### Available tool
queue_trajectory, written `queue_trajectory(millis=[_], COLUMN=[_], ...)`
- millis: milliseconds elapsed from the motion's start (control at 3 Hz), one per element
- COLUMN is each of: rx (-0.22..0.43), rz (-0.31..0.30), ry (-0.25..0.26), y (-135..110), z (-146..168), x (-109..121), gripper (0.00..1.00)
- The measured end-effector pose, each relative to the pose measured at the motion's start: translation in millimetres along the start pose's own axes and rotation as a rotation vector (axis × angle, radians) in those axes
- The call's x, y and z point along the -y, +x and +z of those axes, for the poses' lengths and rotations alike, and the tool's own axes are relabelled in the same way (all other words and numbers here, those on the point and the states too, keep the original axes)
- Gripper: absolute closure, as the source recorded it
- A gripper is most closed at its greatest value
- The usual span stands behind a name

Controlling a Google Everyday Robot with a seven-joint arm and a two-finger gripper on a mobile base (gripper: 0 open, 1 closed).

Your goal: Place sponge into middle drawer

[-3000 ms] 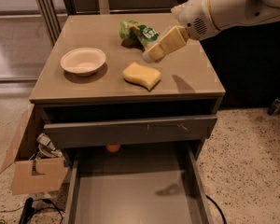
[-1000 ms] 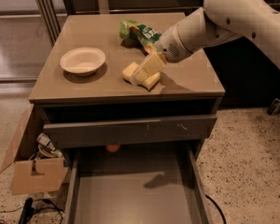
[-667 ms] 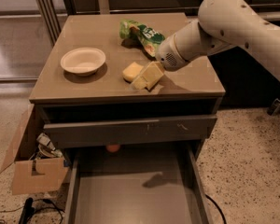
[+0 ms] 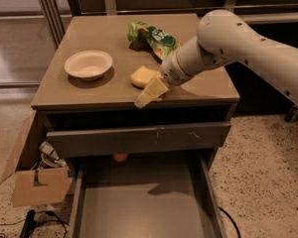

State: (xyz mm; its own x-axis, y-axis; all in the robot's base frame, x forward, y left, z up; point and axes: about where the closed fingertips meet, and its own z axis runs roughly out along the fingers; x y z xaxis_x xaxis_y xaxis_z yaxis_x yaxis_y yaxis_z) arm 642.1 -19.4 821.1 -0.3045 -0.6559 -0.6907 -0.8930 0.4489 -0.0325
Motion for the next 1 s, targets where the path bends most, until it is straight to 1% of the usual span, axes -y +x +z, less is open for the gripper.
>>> queue_trajectory(millis=[333, 1000], rx=[0.0, 0.0], rz=[-0.001, -0.001], ry=[0.002, 0.002], y=[0.0, 0.0], z=[0.5, 0.5], x=[0.5, 0.5], gripper=[0.19, 0.65])
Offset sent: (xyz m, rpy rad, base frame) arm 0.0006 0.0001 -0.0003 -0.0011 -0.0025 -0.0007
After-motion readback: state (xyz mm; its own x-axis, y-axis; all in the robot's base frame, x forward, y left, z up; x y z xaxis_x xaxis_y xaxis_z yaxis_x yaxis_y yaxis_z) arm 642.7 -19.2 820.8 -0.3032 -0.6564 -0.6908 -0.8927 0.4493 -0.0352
